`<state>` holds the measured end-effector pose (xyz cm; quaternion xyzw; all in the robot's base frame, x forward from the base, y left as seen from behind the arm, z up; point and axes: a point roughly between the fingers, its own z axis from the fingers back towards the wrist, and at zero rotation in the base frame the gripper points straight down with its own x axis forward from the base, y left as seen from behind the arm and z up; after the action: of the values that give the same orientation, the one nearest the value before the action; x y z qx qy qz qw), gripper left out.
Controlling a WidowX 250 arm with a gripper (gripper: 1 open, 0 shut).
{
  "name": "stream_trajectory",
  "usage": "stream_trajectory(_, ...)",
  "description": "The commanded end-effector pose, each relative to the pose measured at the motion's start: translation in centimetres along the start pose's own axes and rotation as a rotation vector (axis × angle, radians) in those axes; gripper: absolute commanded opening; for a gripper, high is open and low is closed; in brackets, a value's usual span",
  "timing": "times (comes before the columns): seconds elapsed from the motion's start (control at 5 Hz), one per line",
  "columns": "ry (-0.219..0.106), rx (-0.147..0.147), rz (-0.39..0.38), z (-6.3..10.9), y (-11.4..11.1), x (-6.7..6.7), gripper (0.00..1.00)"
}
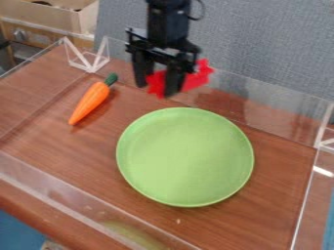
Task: Move the red object from the green plate to the table
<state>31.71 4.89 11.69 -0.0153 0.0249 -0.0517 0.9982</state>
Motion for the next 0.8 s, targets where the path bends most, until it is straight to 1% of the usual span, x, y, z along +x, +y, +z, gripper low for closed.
stream_trajectory(0.0,-0.026,0.031,0.008,-0.1,2.9,0.5,0.00)
stream_trajectory(0.2,-0.007,0.041,-0.022,-1.0,3.8,0.7,0.00)
stream_trajectory(0.4,-0.004,0.032,-0.071,-1.5,3.9,0.9,0.00)
stream_trajectory(0.6,0.001,0.031,-0.110,-1.9,4.4,1.4,0.00)
